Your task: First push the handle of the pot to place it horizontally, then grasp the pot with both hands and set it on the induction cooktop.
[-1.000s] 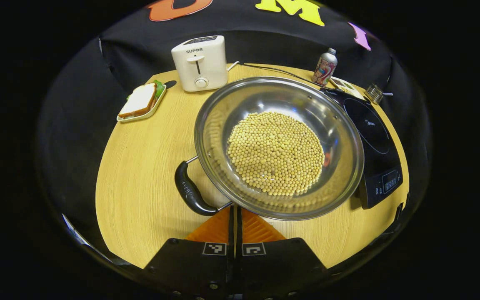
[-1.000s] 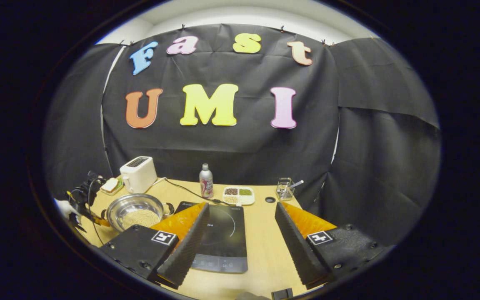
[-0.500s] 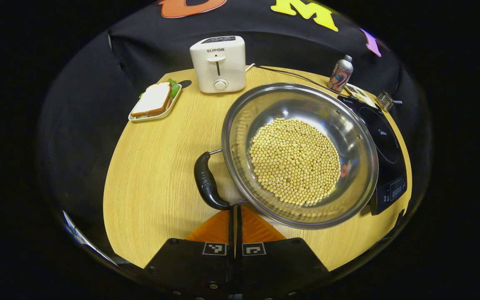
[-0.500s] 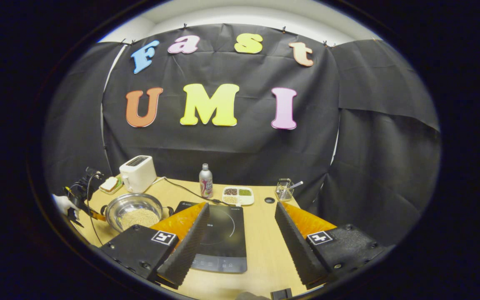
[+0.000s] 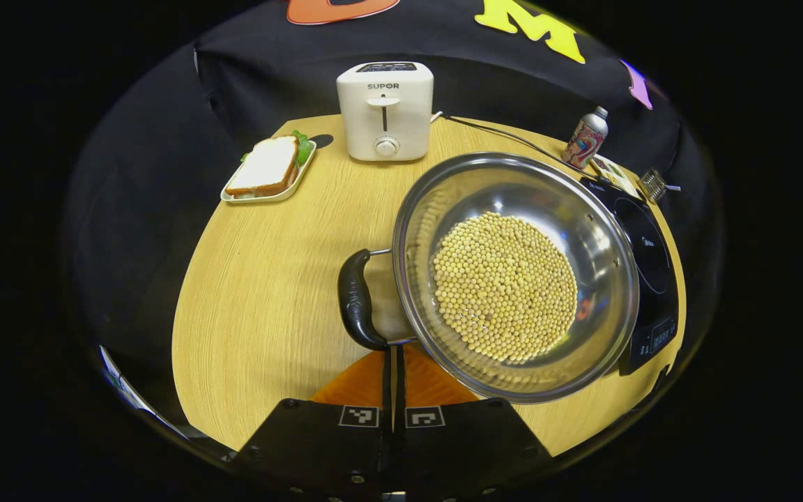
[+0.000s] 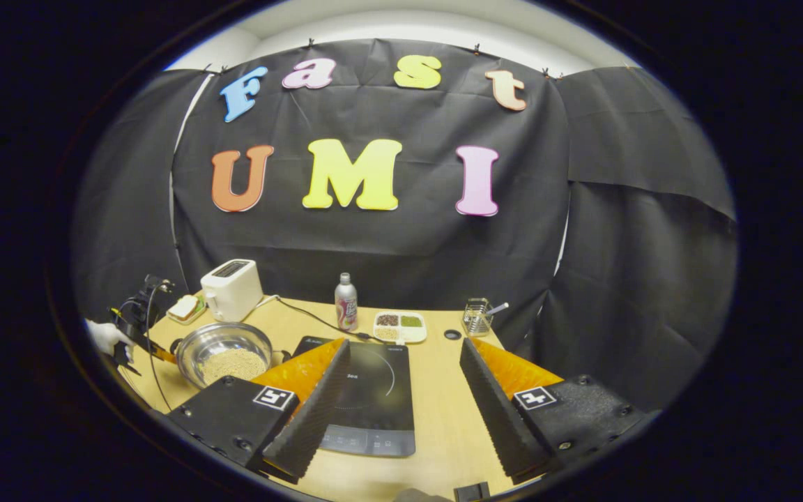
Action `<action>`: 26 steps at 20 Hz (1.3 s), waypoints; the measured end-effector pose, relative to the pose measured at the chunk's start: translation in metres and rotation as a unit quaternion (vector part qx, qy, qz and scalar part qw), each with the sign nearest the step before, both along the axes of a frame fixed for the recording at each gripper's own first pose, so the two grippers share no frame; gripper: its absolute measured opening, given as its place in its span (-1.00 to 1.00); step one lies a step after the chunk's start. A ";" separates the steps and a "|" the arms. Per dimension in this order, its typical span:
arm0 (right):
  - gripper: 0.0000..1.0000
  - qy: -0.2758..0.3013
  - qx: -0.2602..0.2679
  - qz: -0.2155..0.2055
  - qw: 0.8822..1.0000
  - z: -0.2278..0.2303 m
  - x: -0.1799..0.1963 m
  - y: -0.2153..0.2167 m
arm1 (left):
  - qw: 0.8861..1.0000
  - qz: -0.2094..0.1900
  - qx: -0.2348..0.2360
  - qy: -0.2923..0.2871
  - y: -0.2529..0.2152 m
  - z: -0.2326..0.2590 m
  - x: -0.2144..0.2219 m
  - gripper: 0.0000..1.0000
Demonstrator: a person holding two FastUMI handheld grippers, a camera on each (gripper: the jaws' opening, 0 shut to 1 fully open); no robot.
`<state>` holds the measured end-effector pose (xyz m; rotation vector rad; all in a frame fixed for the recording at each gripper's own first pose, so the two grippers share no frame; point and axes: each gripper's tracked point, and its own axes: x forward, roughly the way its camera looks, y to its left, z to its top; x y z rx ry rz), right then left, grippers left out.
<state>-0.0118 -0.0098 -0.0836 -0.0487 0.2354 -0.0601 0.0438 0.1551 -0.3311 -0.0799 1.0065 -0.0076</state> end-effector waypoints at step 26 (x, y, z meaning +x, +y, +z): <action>0.94 0.028 0.004 0.028 0.999 -0.015 0.008 0.023 | 0.997 -0.016 0.061 -0.033 0.011 0.020 0.002 -1.00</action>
